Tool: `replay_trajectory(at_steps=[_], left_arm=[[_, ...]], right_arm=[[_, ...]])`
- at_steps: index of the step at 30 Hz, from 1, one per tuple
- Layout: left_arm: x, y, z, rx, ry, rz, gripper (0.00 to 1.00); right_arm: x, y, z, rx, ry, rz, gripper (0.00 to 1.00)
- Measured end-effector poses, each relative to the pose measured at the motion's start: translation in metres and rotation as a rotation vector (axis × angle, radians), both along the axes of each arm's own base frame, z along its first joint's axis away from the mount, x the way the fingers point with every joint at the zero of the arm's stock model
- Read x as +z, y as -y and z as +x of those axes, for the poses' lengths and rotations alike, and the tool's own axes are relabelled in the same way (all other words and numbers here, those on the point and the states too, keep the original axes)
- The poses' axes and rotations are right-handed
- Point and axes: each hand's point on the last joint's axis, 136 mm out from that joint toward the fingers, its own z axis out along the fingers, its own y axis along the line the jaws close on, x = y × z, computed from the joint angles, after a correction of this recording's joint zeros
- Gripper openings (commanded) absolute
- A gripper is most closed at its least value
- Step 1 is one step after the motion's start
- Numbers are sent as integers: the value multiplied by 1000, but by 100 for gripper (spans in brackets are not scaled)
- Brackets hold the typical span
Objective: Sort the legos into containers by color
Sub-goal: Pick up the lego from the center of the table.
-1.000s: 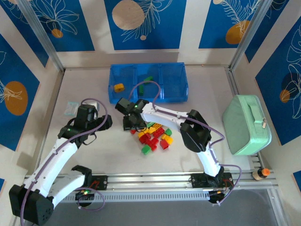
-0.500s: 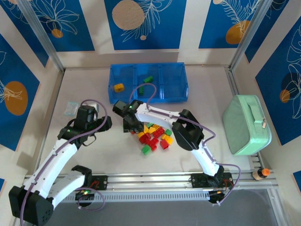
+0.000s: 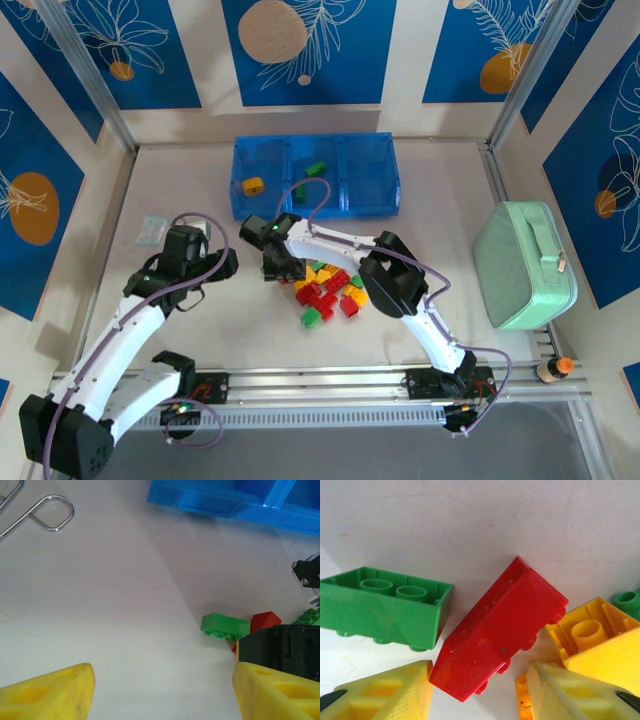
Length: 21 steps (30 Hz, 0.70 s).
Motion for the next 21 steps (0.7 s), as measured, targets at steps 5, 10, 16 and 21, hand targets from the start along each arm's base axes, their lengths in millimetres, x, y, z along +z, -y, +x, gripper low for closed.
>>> replay_trajectory(at_steps=[5,10,16,21], left_arm=[[-1,0,0,0,-2,1,73],[-2,0,0,0,-7,3,73],[-6,0,-1,0,-14,5,72],[-7,1,2,-1,-9,3,72]], right_arm=[[-3,5,4,-10,9,-18,44],[-4,5,8,-16,13,-37,43],[-5,11,14,-28,14,-51,35],[-5,17,19,-40,16,-62,27]])
